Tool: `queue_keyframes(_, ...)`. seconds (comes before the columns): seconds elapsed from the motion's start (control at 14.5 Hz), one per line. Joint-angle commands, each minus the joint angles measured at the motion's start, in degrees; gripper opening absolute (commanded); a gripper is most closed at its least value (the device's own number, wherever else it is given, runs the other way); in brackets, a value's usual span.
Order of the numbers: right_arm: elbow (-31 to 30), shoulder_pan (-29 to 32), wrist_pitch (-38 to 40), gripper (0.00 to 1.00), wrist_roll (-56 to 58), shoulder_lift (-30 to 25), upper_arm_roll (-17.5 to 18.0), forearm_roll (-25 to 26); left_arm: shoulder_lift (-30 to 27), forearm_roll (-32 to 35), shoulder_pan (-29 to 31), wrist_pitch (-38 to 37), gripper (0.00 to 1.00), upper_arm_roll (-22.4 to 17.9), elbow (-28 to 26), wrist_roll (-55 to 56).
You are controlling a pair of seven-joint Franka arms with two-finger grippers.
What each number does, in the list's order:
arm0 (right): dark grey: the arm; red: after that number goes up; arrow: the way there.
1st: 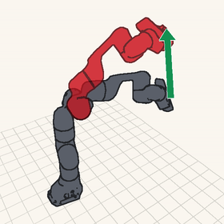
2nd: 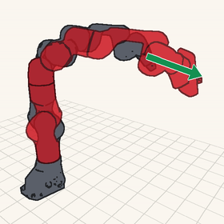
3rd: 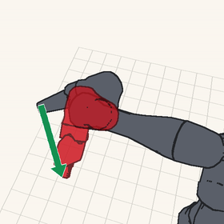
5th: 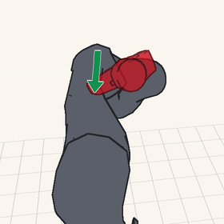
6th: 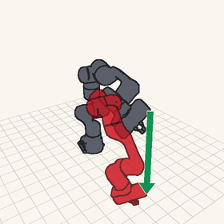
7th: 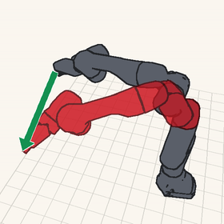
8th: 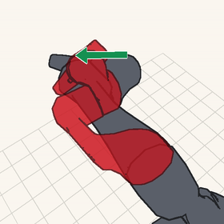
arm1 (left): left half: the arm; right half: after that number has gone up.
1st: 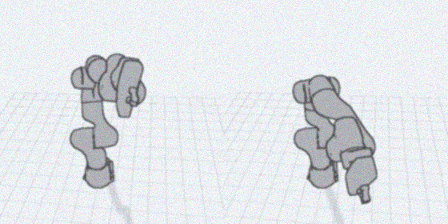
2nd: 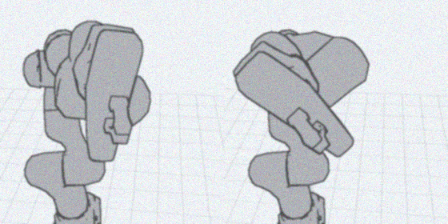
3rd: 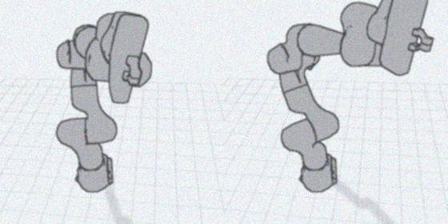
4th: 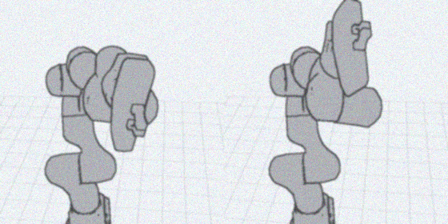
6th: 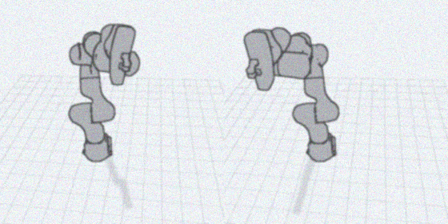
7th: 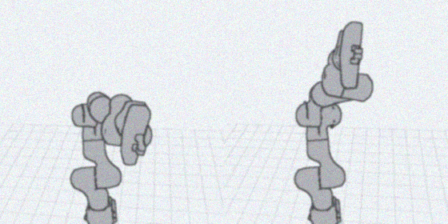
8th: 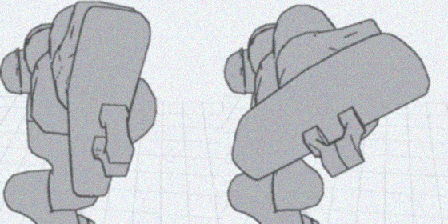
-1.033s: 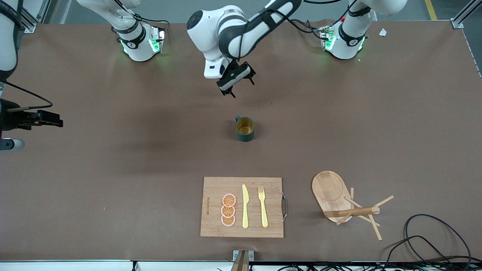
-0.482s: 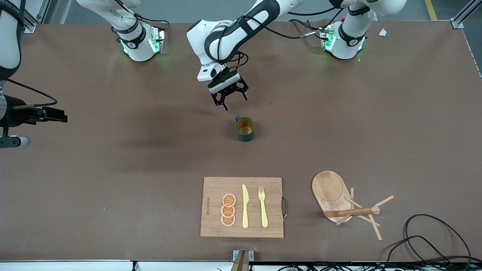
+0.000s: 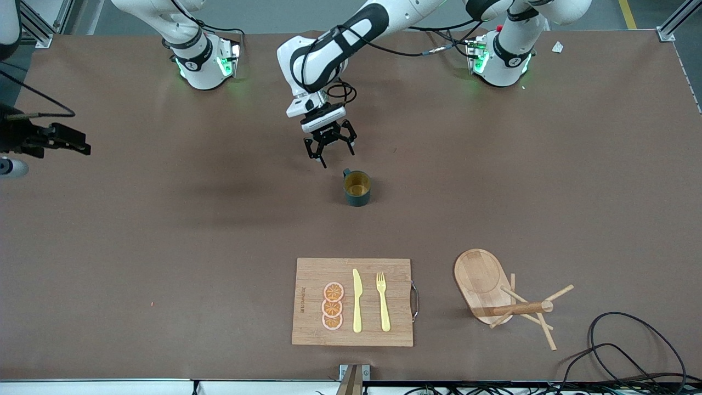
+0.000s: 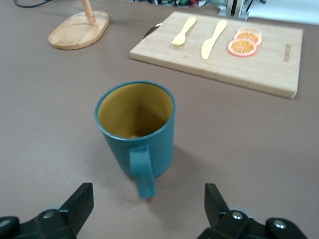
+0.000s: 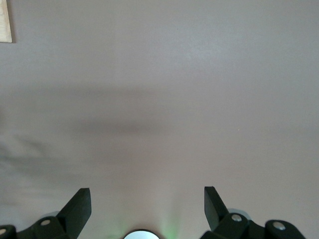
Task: Pass cup and hang on rack
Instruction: 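Lower the open left gripper onto the mug handle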
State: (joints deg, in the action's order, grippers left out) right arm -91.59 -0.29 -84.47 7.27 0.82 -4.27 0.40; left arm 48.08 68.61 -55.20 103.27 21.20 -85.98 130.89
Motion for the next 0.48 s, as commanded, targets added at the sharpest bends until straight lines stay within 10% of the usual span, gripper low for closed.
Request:
queue_keyframes(0.0, -4.6, 0.8, 0.0, 1.00, -2.3, -5.1, 1.5, -0.1, 1.7, 4.6, -0.9, -0.3, 0.92, -0.5, -0.2, 4.1)
queue_keyframes(0.41, -3.9, 1.3, 2.8, 1.00, -2.0, -8.0, 1.2, -0.7, 3.8, 6.3, -1.3, -3.5, 0.83, -1.9, -0.8, 3.7)
